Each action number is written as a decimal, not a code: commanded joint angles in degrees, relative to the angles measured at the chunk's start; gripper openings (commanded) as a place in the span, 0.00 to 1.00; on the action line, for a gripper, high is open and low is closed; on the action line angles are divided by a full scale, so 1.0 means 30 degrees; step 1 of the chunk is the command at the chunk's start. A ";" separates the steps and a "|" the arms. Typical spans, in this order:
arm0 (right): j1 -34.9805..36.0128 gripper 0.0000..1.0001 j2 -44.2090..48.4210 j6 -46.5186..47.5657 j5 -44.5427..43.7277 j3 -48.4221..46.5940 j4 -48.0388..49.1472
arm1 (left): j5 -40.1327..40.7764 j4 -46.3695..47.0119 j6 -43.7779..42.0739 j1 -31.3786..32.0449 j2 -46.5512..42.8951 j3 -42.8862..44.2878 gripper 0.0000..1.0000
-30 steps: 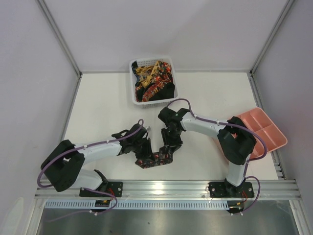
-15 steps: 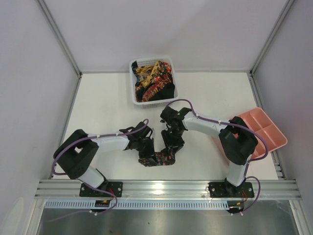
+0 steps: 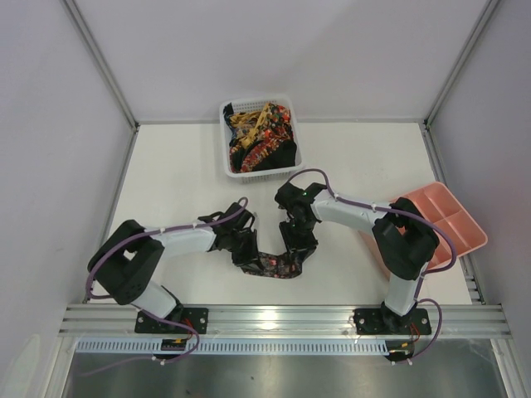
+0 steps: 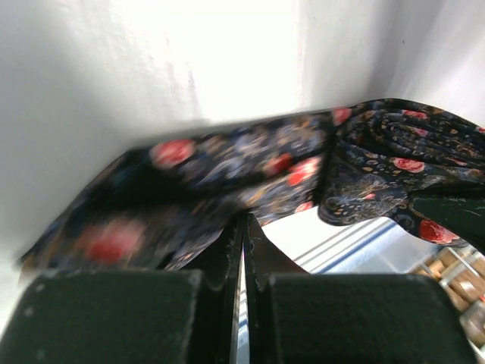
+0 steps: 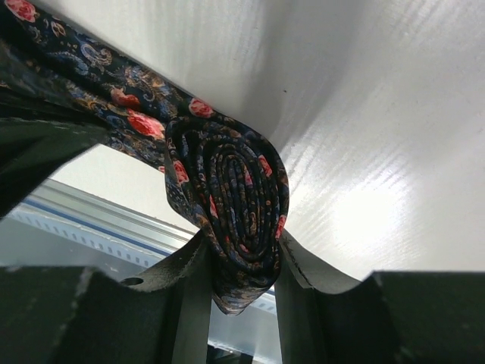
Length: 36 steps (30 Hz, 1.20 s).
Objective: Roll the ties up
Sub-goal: Roll the tie
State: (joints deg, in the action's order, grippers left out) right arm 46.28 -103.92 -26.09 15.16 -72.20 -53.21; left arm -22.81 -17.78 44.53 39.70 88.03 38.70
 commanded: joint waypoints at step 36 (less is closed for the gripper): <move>0.0481 0.20 -0.0663 -0.1881 0.0748 -0.1156 -0.0368 | -0.0601 0.4317 0.2061 0.1648 0.3147 0.2099 0.03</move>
State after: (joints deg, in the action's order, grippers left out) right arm 46.96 -104.95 -32.23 15.33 -73.58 -54.11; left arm -26.61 -5.28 50.78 44.03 96.27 42.70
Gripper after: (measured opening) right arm 0.378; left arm 0.035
